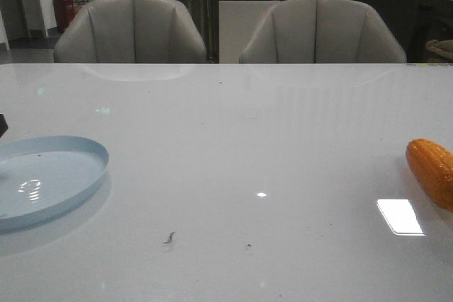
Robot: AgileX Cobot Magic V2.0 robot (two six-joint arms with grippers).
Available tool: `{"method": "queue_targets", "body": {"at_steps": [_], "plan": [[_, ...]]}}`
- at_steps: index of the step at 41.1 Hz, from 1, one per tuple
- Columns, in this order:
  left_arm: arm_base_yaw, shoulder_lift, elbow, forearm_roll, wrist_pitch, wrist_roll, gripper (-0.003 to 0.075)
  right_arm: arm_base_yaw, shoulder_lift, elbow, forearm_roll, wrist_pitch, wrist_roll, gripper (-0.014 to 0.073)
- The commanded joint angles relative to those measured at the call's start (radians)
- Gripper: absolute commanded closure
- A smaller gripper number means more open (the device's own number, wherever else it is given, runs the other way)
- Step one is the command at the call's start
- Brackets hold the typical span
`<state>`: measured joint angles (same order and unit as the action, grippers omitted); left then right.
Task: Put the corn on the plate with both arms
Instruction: 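Grasp the rim of the light blue plate with the left gripper and lift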
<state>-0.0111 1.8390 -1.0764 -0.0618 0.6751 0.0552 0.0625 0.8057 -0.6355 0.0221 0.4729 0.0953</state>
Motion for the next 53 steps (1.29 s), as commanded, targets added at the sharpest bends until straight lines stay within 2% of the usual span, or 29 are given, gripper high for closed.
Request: {"method": "queue_targets", "body": {"at_steps": [1,4,11,19,27,41,47,53], "plan": [[0.0,-0.04,-0.025,-0.002,-0.021,-0.01,0.0258,-0.007,-0.003,-0.035,-0.004,-0.068,-0.008,0.0214],[0.0,-0.04,-0.025,-0.002,-0.025,-0.01,0.0344,-0.007,-0.003,-0.035,-0.004,-0.069,-0.008,0.0214],[0.0,-0.04,-0.025,-0.002,-0.034,-0.01,0.0632,-0.007,-0.003,-0.035,-0.004,-0.069,-0.008,0.0214],[0.0,-0.04,-0.09,-0.004,0.035,-0.01,0.0619,-0.007,-0.003,-0.035,-0.004,-0.069,-0.008,0.0214],[0.0,-0.04,-0.281,-0.041,0.176,-0.01,0.0619,-0.007,-0.003,-0.035,-0.004,-0.071,-0.008,0.0214],[-0.014,-0.04,-0.555,-0.367,0.273,-0.01,0.0619,-0.007,-0.003,-0.035,-0.004,-0.075,-0.008,0.0214],[-0.064,-0.04,-0.582,-0.475,0.277,-0.01,0.0619,-0.007,-0.003,-0.035,-0.004,-0.075,-0.008,0.0214],[-0.149,-0.034,-0.582,-0.487,0.275,-0.003,0.0619,-0.007,-0.003,-0.035,-0.004,-0.075,-0.008,0.0214]]}}
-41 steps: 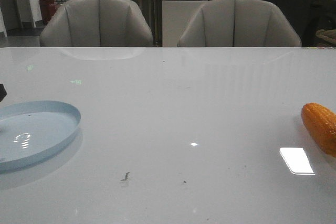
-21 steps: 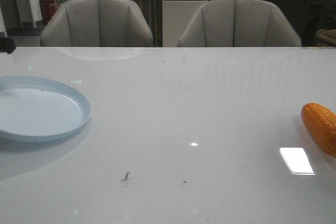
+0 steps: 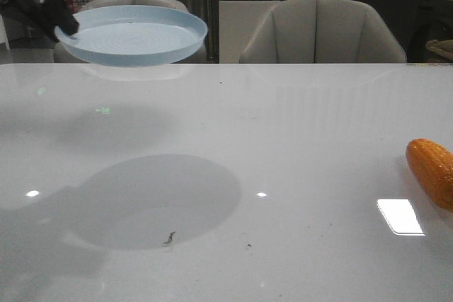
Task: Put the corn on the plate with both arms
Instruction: 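Grasp the rim of the light blue plate with the left gripper and lift, then carry the plate toward the table center and set it down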
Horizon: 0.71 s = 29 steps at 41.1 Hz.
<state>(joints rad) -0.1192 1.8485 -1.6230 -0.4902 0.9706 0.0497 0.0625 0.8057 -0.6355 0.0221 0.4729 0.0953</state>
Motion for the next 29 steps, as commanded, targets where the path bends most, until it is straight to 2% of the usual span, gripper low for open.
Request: {"method": "queue_targets", "body": {"at_steps": [1,16,29], "plan": [[-0.054,-0.039,-0.035,-0.057,-0.022,0.002,0.0619,-0.007,-0.003,-0.035,-0.004,-0.075,-0.008,0.0214],[-0.233,0.083,-0.033,0.019,-0.014,0.002,0.0617,-0.007,-0.003,-0.035,-0.004,-0.074,-0.008,0.0214],[-0.314,0.158,-0.033,0.074,-0.015,0.002,0.0612,-0.007,-0.003,-0.035,-0.004,-0.073,-0.008,0.0214]]}}
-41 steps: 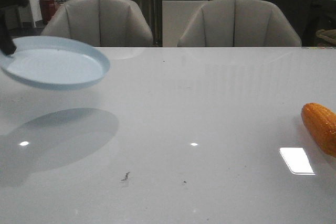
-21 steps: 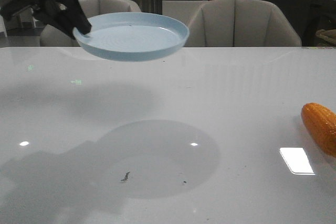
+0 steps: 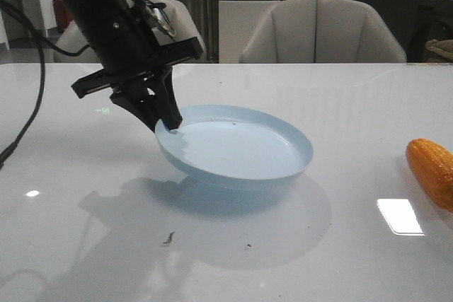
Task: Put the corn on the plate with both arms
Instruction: 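Carry the plate toward the table center and set it down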
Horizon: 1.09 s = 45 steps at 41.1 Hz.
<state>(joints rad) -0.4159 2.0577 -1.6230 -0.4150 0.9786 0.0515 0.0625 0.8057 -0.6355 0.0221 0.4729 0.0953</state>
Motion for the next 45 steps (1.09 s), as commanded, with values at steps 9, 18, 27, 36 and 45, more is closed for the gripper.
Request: {"method": "queue_targets", "body": {"at_steps": [9,18,27,36,45], "plan": [[-0.025,-0.014,-0.033,0.068,-0.004,0.002,0.0507,-0.007,-0.003,-0.035,-0.004,-0.073,-0.008,0.0214],[-0.025,0.006,-0.04,0.077,0.014,0.002,0.03,-0.007,-0.003,-0.035,-0.004,-0.073,-0.008,0.0214],[-0.021,0.003,-0.222,0.097,0.165,0.007,0.0292,-0.007,-0.003,-0.035,-0.001,-0.077,-0.008,0.0214],[-0.021,-0.005,-0.473,0.247,0.226,0.009,0.0292,-0.007,-0.001,-0.048,0.003,-0.068,-0.008,0.0208],[-0.007,-0.1,-0.535,0.51,0.154,-0.051,0.0292,-0.007,0.099,-0.21,-0.004,0.058,-0.007,0.0209]]}}
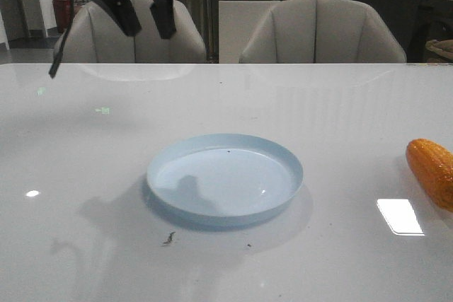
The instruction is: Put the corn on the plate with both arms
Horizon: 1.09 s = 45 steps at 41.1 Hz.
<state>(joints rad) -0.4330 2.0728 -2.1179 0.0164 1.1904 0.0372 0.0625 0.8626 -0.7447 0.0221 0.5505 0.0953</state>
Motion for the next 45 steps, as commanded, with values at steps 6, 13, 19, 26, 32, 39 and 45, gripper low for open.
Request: {"method": "queue_targets", "body": {"at_steps": [6,13,19,26,32,39,45], "plan": [[0.052,-0.195,-0.022,0.081,-0.09,-0.043,0.0292,-0.007,0.203,-0.265,-0.022,0.088,-0.007,0.0148],[0.118,-0.313,0.086,0.082,-0.142,-0.043,0.0292,-0.007,0.426,-0.438,-0.022,0.184,-0.006,-0.0003],[0.173,-0.434,0.275,0.082,-0.253,-0.037,0.0292,-0.007,0.591,-0.544,-0.022,0.245,-0.006,0.0003],[0.206,-0.616,0.593,0.082,-0.457,-0.037,0.0292,-0.007,0.746,-0.6,-0.028,0.299,-0.006,0.0003],[0.206,-0.77,0.875,0.079,-0.603,-0.043,0.0292,-0.007,0.83,-0.602,-0.028,0.31,-0.006,0.0003],[0.206,-0.904,1.079,0.079,-0.654,-0.043,0.0292,-0.007,0.891,-0.602,-0.028,0.318,-0.006,0.0003],[0.206,-0.978,1.166,0.079,-0.654,-0.043,0.0292,-0.007,0.921,-0.602,-0.022,0.324,-0.006,0.0003]]}}
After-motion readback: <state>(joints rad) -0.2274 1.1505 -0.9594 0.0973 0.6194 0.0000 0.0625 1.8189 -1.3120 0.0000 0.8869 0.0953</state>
